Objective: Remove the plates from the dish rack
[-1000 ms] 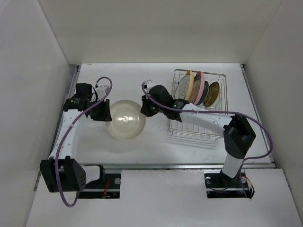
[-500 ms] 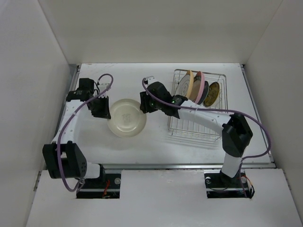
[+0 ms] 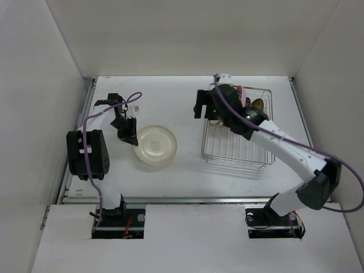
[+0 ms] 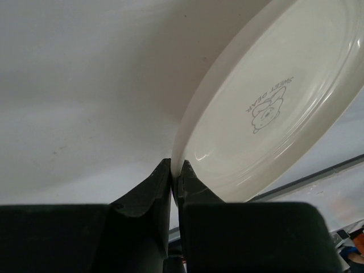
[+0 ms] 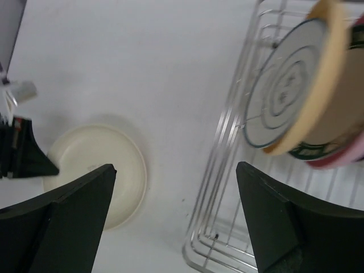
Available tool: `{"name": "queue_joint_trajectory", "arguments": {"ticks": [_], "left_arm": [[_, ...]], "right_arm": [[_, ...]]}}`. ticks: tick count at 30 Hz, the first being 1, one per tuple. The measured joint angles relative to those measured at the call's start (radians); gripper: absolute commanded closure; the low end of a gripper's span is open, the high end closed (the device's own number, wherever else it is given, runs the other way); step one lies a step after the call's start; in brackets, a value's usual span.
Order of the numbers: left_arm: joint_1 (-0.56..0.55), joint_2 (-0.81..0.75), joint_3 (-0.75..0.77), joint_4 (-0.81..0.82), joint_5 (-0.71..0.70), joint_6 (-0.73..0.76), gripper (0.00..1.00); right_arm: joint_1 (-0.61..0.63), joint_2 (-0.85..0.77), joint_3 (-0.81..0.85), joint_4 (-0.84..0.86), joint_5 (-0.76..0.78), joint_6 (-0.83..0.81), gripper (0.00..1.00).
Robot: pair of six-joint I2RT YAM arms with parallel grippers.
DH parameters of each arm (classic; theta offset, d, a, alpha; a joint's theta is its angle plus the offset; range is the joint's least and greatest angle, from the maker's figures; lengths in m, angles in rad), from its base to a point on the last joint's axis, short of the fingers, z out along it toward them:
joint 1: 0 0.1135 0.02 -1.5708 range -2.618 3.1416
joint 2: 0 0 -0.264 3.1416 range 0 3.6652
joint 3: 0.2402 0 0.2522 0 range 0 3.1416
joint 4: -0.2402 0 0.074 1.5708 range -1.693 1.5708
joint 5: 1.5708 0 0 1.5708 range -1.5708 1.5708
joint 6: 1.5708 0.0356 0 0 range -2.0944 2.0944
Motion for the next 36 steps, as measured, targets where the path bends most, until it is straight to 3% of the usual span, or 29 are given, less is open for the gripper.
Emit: {"name": "queue_joint_trajectory", "arguments": {"ticks": [6, 8, 10, 14, 17, 20, 21, 25, 27, 33, 36], "left_arm": [[0.0, 0.092, 0.033, 0.014, -0.01, -0.016, 0.97], [0.0, 0.123, 0.044, 0.015, -0.014, -0.025, 0.84], [0.0, 0.147, 0.05, 0.021, -0.019, -0.03, 0.61], [0.001, 0.177, 0.055, 0.018, -0.027, -0.043, 0.4], [0.001, 0.179, 0.056, 0.014, -0.034, -0.05, 0.37], [0.001, 0.179, 0.059, 0.011, -0.037, -0.055, 0.37], [0.001, 0.177, 0.061, 0.007, -0.039, -0.056, 0.37], [0.003, 0.134, 0.061, -0.005, -0.066, -0.063, 0.37], [0.008, 0.082, 0.061, -0.007, -0.084, -0.064, 0.37], [0.023, -0.124, 0.061, -0.019, -0.131, -0.056, 0.37], [0.023, -0.198, 0.061, -0.032, -0.145, -0.047, 0.36]], "right_arm": [[-0.153, -0.215, -0.023, -0.072, 0.103, 0.04, 0.04], [-0.211, -0.273, -0.046, -0.097, 0.148, 0.05, 0.04], [-0.27, -0.307, -0.066, -0.121, 0.193, 0.057, 0.04], [-0.382, -0.307, -0.092, -0.152, 0.24, 0.071, 0.04], [-0.468, -0.271, -0.113, -0.159, 0.238, 0.082, 0.04], [-0.567, -0.196, -0.124, -0.156, 0.221, 0.086, 0.12], [-0.599, -0.168, -0.127, -0.155, 0.208, 0.088, 0.22], [-0.696, -0.053, -0.13, -0.136, 0.154, 0.092, 0.43], [-0.712, -0.011, -0.13, -0.121, 0.126, 0.083, 0.49], [-0.708, 0.043, -0.13, -0.076, 0.039, 0.057, 0.51], [-0.708, 0.043, -0.134, -0.051, 0.028, 0.052, 0.42]]}}
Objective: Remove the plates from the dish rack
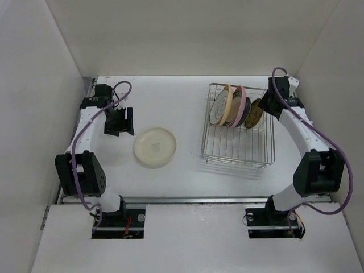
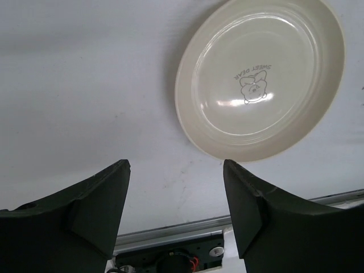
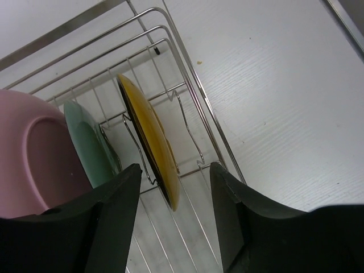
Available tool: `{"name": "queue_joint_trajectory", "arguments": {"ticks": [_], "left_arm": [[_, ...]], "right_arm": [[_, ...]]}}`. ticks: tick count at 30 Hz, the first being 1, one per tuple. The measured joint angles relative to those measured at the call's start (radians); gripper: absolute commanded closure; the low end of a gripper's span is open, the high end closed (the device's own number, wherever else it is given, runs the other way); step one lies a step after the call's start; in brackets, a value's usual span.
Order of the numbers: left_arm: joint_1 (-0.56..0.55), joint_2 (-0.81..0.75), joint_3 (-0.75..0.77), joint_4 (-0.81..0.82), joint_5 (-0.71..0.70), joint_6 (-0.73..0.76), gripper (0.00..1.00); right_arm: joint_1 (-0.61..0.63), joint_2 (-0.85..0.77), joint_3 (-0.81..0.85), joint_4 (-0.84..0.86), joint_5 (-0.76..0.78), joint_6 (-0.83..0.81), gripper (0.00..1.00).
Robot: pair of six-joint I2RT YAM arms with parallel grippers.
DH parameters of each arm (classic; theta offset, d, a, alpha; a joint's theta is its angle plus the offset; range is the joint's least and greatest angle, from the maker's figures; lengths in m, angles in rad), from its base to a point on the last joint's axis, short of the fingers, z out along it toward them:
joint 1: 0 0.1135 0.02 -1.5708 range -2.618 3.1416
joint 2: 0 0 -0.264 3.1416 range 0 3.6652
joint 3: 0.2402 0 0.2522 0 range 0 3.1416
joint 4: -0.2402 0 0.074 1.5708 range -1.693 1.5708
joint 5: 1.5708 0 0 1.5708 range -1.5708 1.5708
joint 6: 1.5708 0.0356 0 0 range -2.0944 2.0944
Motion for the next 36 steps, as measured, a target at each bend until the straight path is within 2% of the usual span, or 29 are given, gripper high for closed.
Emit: {"name": "queue_joint_trajectory", "arguments": {"ticks": [3, 6, 9, 12, 13, 14, 16, 17, 21, 24, 29, 33, 36], "left_arm": [[0.0, -0.047, -0.005, -0.011, -0.01, 0.01, 0.36], [0.0, -0.073, -0.017, -0.021, -0.019, 0.018, 0.36], [0.0, -0.084, -0.022, -0.025, -0.023, 0.021, 0.36], [0.0, -0.086, -0.023, -0.026, -0.024, 0.025, 0.36], [0.0, -0.086, -0.024, -0.026, -0.024, 0.026, 0.36], [0.0, -0.087, -0.026, -0.027, -0.024, 0.028, 0.36], [0.0, -0.095, -0.03, -0.028, -0.025, 0.03, 0.36], [0.0, -0.1, -0.033, -0.029, -0.025, 0.03, 0.36], [0.0, -0.119, -0.035, -0.029, -0.018, 0.037, 0.36], [0.0, -0.124, -0.039, -0.029, 0.003, 0.043, 0.36], [0.0, -0.132, -0.051, -0.028, 0.061, 0.06, 0.35], [0.0, -0.177, -0.068, -0.024, 0.097, 0.074, 0.3], [0.0, -0.218, -0.076, -0.018, 0.132, 0.085, 0.27]], "right_arm": [[0.0, -0.002, -0.026, 0.031, -0.012, -0.007, 0.35], [0.0, 0.005, -0.042, 0.043, -0.026, -0.017, 0.35], [0.0, 0.061, -0.025, 0.047, -0.034, -0.025, 0.41], [0.0, 0.136, -0.011, 0.05, -0.037, -0.025, 0.55], [-0.001, 0.153, -0.01, 0.048, -0.038, -0.026, 0.71], [-0.002, 0.168, -0.008, 0.045, -0.04, -0.027, 0.82], [0.0, 0.18, 0.0, 0.038, -0.05, -0.042, 0.96], [0.003, 0.179, 0.008, 0.027, -0.049, -0.068, 1.0], [0.011, 0.16, 0.012, 0.012, -0.039, -0.079, 1.0], [0.011, 0.087, 0.018, -0.014, -0.004, -0.069, 1.0], [0.042, -0.078, 0.139, -0.071, 0.18, -0.071, 1.0], [0.124, -0.224, 0.233, -0.069, 0.313, -0.082, 1.0], [0.2, -0.319, 0.254, -0.049, 0.312, -0.106, 1.0]]}}
